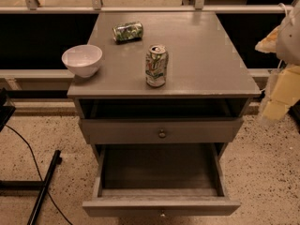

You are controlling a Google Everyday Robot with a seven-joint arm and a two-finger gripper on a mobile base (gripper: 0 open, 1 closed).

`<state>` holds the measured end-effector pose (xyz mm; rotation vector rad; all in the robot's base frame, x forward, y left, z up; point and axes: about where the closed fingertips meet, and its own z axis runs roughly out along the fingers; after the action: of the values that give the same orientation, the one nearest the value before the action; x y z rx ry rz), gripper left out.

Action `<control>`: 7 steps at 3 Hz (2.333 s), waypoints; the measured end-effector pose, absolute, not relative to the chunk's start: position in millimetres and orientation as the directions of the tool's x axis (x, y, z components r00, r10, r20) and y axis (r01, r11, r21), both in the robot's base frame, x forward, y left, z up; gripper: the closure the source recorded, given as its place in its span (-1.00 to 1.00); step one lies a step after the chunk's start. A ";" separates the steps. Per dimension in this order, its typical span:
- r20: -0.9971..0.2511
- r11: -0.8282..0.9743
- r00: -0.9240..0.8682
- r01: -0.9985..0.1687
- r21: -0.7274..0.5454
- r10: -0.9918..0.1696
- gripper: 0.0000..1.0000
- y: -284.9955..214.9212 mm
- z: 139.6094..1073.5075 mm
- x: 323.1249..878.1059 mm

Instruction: Place 7up can into middle drawer

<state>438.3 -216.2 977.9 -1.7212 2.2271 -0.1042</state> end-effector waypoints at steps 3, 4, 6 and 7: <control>-0.304 0.261 -0.172 -0.923 -0.283 -0.937 -1.00 -185.4 977.8 469.6; -0.467 0.286 -0.110 -0.902 -0.324 -0.877 -1.00 -139.7 975.4 537.0; -0.700 0.332 -0.053 -0.904 -0.268 -0.712 -1.00 -80.9 944.9 620.1; -0.755 0.345 -0.091 -0.920 -0.186 -0.649 -1.00 -59.3 914.9 642.8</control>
Offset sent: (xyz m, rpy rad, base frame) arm 0.0099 0.0122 -0.0031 0.0470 -0.0272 0.0089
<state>642.8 -59.3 914.9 -1.3842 1.8212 0.4340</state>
